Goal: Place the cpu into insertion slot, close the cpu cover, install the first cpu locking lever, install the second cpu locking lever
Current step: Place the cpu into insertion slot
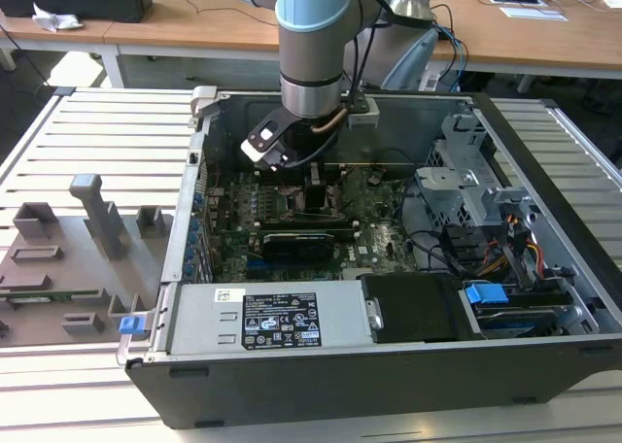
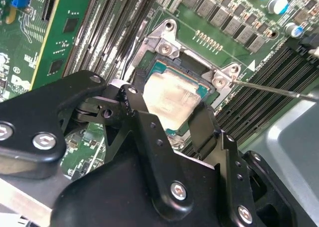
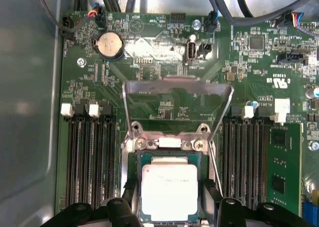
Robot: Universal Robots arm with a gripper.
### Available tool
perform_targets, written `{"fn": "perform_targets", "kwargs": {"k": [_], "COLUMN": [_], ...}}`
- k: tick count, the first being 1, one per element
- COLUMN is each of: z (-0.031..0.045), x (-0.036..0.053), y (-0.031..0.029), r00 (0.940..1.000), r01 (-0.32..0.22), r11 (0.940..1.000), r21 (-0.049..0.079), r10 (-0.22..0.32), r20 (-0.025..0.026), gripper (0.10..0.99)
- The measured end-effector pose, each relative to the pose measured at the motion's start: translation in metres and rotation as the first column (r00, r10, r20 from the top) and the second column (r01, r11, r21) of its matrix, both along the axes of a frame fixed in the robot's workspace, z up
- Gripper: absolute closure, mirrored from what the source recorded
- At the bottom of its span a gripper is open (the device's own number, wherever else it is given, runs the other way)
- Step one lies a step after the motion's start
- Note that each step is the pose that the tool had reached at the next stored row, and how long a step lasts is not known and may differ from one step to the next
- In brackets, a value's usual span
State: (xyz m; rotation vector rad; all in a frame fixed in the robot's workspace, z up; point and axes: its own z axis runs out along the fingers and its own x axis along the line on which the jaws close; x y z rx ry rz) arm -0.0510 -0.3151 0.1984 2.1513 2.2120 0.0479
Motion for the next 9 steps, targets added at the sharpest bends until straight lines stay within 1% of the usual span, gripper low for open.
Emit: {"fn": "perform_targets", "kwargs": {"k": [2,6,9], "z": [0.0000,-0.0001,-0.0001], "x": [-0.0025,-0.0043,-0.0050], "y": [0.0001,0.0005,0.0007], "r00": [1.0000,1.0000,1.0000], "r01": [0.000,0.000,0.000], "r11": [1.0000,0.9999,0.9999], "r21": [0.004,0.011,0.013], "r10": [0.000,0.000,0.000], "r20": [0.0000,0.0001,0.0000], "gripper": [0.471,0.471,0.471]}}
